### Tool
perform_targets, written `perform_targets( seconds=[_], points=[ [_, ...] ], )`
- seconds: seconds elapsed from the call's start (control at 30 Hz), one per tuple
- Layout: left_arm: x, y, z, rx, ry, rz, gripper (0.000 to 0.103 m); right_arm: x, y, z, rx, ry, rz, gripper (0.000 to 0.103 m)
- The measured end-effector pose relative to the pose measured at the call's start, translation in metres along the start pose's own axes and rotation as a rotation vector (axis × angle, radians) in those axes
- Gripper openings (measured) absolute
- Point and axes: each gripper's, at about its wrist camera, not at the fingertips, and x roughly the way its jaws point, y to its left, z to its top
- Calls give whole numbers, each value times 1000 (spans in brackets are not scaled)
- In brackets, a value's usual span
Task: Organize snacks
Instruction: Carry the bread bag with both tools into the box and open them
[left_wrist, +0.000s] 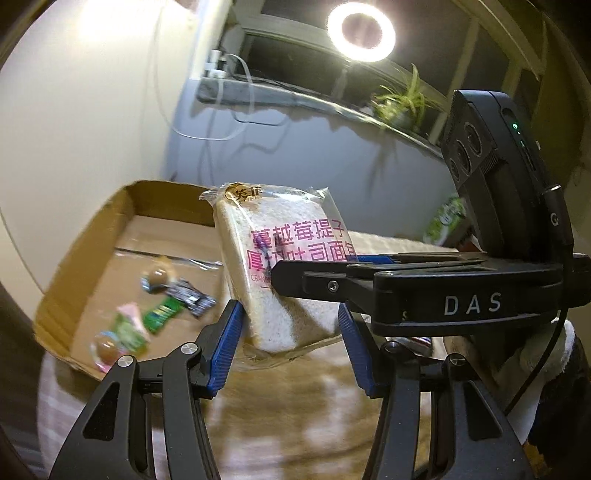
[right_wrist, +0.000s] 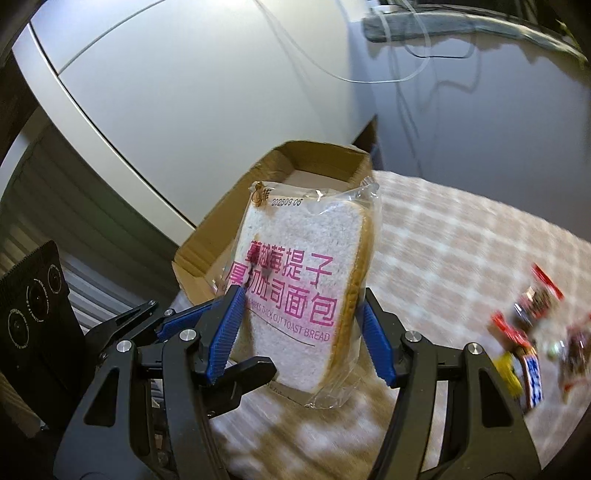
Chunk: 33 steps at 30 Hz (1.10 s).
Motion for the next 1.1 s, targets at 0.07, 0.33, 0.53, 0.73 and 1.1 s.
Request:
perform_targets(
  seconds=[0.07,0.33,0.53,0.73,1.1],
  points=[
    [1,11,6,-13,-9,19,53,11,8,11,-14,5,16,65],
    [3,49,20,-47,-28,80,53,44,25,38,-50,28,50,65],
    [15,69,27,-64,-16,111,53,69,24,56,-32,47,74,65],
    [28,80,30,-78,1,127,52,87,20,63,-21,63,81,65],
    [41,82,33,-73,10,166,48,103,15,73,-12,82,60,65]
  ],
)
